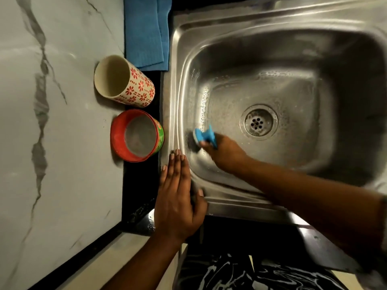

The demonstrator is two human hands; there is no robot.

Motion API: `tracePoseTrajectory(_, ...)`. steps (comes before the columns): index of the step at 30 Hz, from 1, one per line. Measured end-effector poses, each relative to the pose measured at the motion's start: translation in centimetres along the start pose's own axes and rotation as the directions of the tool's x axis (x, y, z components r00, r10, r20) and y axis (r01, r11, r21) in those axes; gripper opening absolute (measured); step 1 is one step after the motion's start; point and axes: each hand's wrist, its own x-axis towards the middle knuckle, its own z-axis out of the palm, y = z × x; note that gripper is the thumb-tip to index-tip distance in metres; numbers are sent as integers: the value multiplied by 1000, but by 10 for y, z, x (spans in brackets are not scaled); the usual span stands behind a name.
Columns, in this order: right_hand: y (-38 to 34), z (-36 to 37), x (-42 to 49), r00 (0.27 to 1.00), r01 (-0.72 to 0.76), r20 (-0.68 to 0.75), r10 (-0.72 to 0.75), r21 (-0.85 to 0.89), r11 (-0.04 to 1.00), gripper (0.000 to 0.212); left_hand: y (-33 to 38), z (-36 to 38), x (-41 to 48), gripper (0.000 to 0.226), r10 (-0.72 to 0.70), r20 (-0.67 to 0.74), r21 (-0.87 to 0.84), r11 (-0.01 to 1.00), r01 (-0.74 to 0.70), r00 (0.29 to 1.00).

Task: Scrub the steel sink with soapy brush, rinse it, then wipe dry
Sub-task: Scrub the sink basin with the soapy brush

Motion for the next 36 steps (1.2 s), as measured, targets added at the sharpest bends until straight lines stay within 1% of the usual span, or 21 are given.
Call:
tracePoseTrajectory(2, 8, 5, -4, 999, -26, 20, 27, -78, 997, 49, 0, 0, 0, 80, -5, 1, 2, 1000, 5, 1000)
tracePoseTrajectory(3, 4, 2, 5, 1000, -23, 12, 24, -69, 997, 51, -1, 0, -1, 80, -5, 3, 0, 1000, 5, 1000)
tracePoseTrajectory(5, -10, -9, 45, 997, -25, -73, 33, 107, 994, 49, 0, 0, 0, 79, -6, 10, -1, 1000, 6, 1000)
tracePoseTrajectory(7, -31, -30, 89, 967, -20, -237, 98, 310, 951, 46, -1, -1, -1, 79, -7, 17, 1, 1000, 7, 1000)
tracePoseTrajectory(9, -36, -43, 117, 932, -28, -321, 169, 399, 916, 48, -2, -1, -1, 78, 1, 15, -5, 1000, -1, 1000)
tracePoseTrajectory(11, -24, -35, 110, 953, -39, -273, 135, 331, 943, 49, -3, 0, 0, 78, 3, 15, -1, 1000, -3, 1000)
tracePoseTrajectory(13, 2, -11, 76, 989, -41, -139, 50, 64, 997, 48, -3, 0, 0, 78, 2, 10, 3, 1000, -2, 1000)
tracePoseTrajectory(14, 19, 3, 52, 998, -49, -50, 46, -63, 997, 50, -2, -1, 0, 79, 6, 6, 1, 1000, -6, 1000)
tracePoseTrajectory(15, 32, 15, 32, 997, -64, 25, 69, -145, 987, 52, -1, -1, 0, 79, 8, 1, 0, 1000, -8, 1000)
tracePoseTrajectory(16, 38, 22, 22, 995, -76, 54, 87, -178, 981, 52, -1, -1, 0, 79, 10, 0, 2, 1000, -10, 1000)
tracePoseTrajectory(18, 33, 15, 39, 997, -71, 11, 74, -179, 981, 49, -2, 0, 0, 79, 12, 0, 3, 1000, -12, 1000)
tracePoseTrajectory(19, 22, 7, 59, 997, -76, -43, 71, -136, 988, 44, -2, 0, 0, 79, 11, 3, 6, 1000, -11, 1000)
tracePoseTrajectory(21, -7, -20, 103, 970, -84, -230, 83, 8, 996, 37, -3, 0, 0, 79, 8, 16, 12, 1000, -8, 1000)
tracePoseTrajectory(23, -27, -44, 131, 934, -81, -336, 120, 127, 989, 42, -3, 0, 0, 79, 5, 19, 11, 1000, -5, 1000)
tracePoseTrajectory(25, -23, -40, 123, 937, -83, -336, 97, 56, 995, 41, -4, 0, 0, 79, 3, 23, 14, 1000, -3, 1000)
tracePoseTrajectory(26, -13, -31, 108, 952, -82, -299, 65, -42, 996, 38, -4, 0, 0, 79, 5, 22, 15, 1000, -6, 1000)
tracePoseTrajectory(28, 10, -7, 66, 989, -59, -149, 18, -273, 960, 35, -3, -1, 0, 80, 13, 19, 16, 1000, -13, 1000)
tracePoseTrajectory(30, 27, 11, 30, 999, -25, 35, 42, -390, 920, 47, -3, -1, 0, 80, 14, 21, 17, 1000, -15, 1000)
tracePoseTrajectory(31, 31, 13, 23, 996, -17, 74, 53, -415, 910, 52, -3, -1, 0, 80, 11, 22, 16, 1000, -12, 1000)
tracePoseTrajectory(33, 26, 5, 33, 998, -11, 51, 35, -420, 907, 49, -3, -1, 0, 80, 6, 28, 12, 1000, -6, 1000)
tracePoseTrajectory(36, -4, -22, 90, 979, -81, -201, 32, -237, 968, 36, -3, 0, 0, 80, 4, 36, 12, 1000, -4, 999)
